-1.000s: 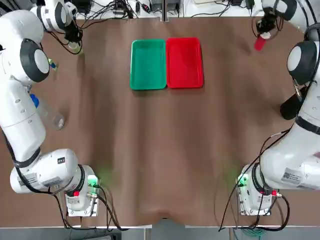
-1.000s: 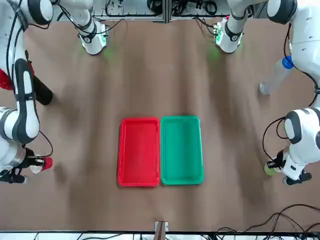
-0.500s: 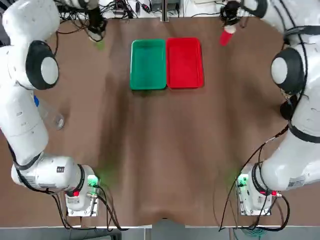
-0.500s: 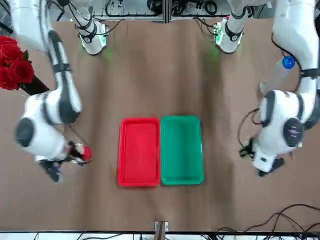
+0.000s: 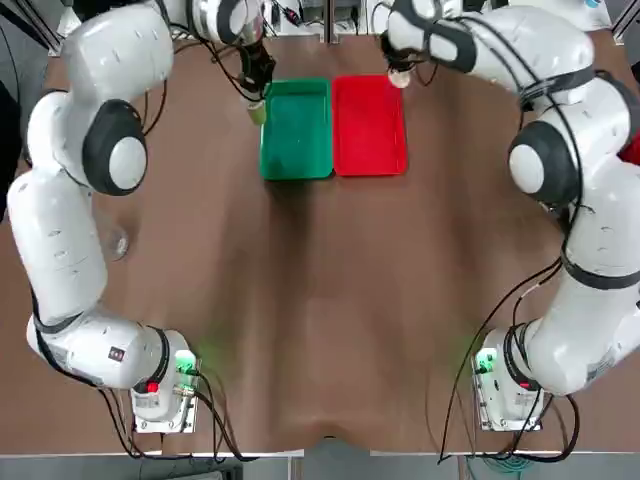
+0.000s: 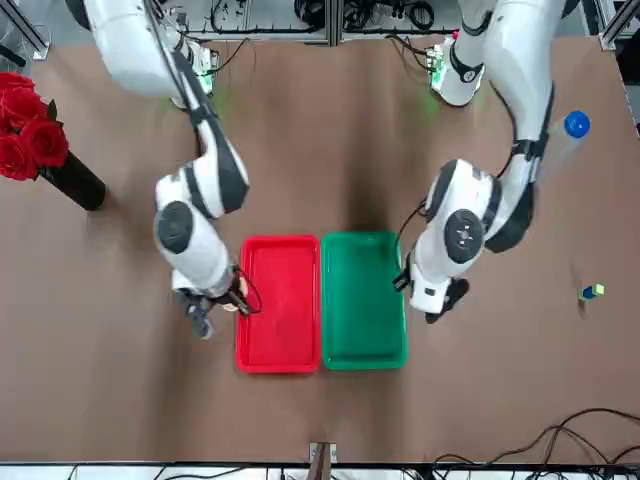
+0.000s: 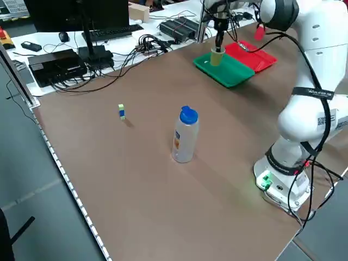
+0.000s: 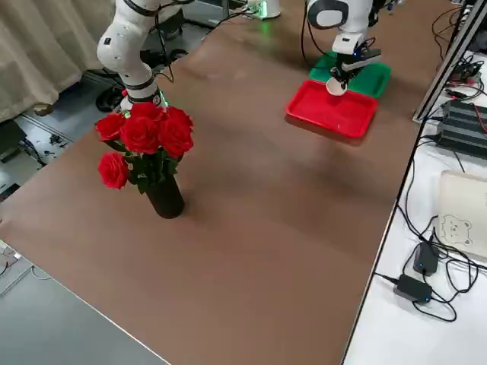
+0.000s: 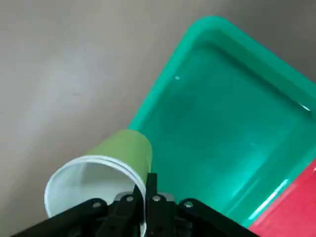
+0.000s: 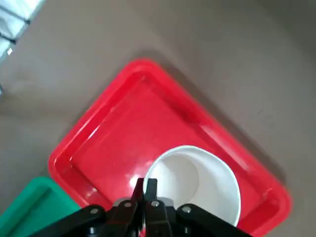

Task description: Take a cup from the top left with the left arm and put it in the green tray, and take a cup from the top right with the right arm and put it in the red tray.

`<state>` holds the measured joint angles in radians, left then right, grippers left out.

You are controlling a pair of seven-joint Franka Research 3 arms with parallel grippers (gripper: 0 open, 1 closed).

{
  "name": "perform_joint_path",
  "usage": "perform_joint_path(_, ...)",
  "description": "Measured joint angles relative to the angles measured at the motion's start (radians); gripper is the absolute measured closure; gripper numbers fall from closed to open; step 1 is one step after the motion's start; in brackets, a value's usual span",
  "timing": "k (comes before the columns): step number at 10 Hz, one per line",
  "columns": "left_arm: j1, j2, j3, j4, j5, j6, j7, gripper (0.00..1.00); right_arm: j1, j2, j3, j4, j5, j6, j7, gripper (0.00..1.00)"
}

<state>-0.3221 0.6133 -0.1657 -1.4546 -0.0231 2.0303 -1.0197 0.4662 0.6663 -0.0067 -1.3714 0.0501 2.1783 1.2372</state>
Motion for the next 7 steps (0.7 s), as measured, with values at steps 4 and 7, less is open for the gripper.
perform_joint_path(4, -0.09, 0.111, 0.003, -0.002, -0.005, 0.179, -0.098, 0.98, 0.044, 0.093, -0.013, -0.004, -0.001, 0.065, 0.039, 0.97)
perform_joint_path(7, -0.096, 0.135, 0.006, -0.002, -0.005, 0.236, -0.098, 0.95, 0.046, 0.109, -0.016, -0.005, -0.011, 0.066, 0.038, 0.97)
